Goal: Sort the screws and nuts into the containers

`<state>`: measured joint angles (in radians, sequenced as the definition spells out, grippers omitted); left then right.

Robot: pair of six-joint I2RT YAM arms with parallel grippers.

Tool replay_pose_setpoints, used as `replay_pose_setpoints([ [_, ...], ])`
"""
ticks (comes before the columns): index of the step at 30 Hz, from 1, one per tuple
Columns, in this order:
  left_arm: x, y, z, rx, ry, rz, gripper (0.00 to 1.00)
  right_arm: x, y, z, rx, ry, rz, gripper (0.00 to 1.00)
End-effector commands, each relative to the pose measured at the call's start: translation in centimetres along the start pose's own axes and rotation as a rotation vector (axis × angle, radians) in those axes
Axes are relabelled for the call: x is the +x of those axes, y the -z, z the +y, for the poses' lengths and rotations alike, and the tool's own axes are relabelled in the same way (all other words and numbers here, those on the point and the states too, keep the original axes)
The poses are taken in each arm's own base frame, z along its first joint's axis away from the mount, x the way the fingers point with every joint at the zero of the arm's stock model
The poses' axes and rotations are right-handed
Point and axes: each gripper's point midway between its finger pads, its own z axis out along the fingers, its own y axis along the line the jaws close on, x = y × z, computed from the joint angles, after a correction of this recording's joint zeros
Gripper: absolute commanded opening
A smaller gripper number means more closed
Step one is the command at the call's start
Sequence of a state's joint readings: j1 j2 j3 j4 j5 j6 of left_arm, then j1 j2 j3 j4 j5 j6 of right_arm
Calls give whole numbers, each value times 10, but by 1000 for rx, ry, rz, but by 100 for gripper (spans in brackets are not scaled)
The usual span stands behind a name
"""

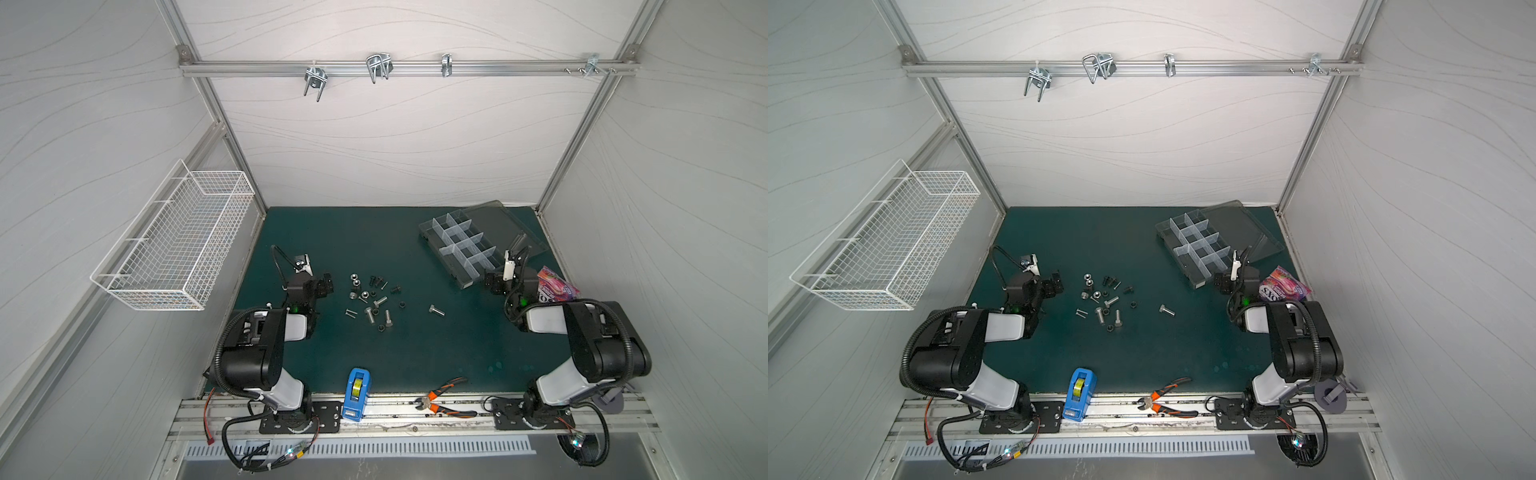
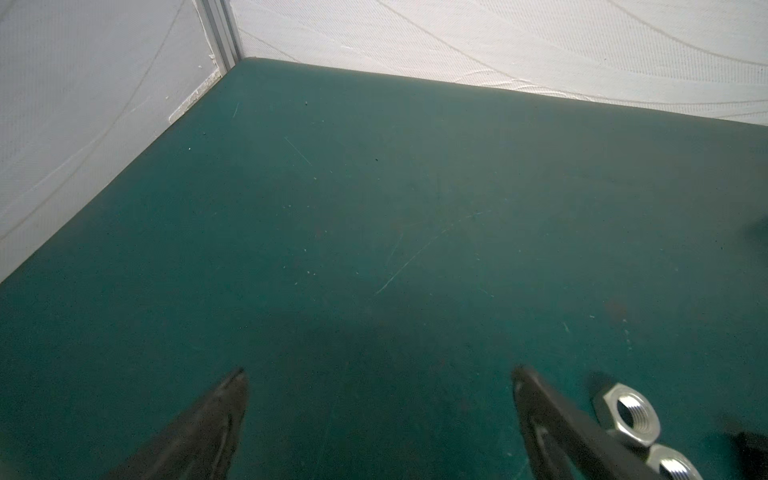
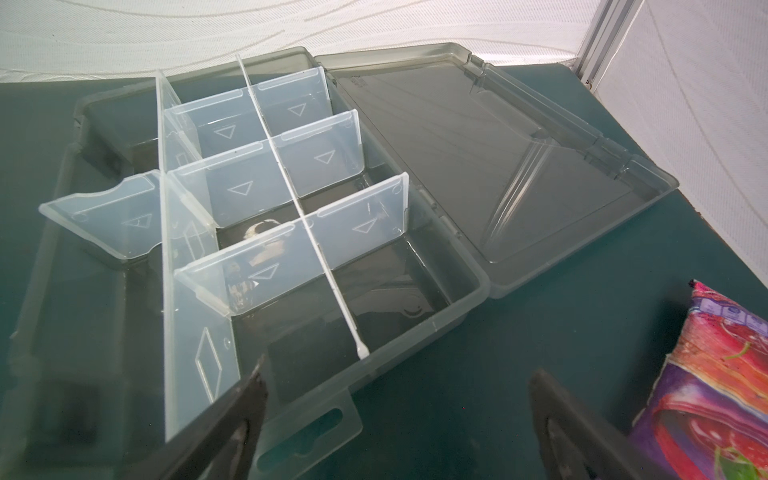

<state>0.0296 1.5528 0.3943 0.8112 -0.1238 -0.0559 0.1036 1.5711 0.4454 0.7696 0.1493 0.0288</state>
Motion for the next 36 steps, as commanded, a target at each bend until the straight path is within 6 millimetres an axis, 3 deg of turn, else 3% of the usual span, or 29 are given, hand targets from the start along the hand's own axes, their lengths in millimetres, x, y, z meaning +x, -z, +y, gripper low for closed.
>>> replay_pose_setpoints([
  [1,-20,-3,-2,-2,-5,-57,100,-5,1,0,3,4,-22,99],
  [18,-25,7,2,-4,22,-110,99,-5,2,0,2,5,-28,99],
  [25,-33,10,-1,10,9,-102,100,-22,17,-8,51,0,-28,99],
  [31,-46,24,1,-2,15,-113,100,-48,36,-13,121,-2,-27,99],
  [36,-67,43,0,-28,12,-174,100,-61,55,7,123,-41,56,99],
])
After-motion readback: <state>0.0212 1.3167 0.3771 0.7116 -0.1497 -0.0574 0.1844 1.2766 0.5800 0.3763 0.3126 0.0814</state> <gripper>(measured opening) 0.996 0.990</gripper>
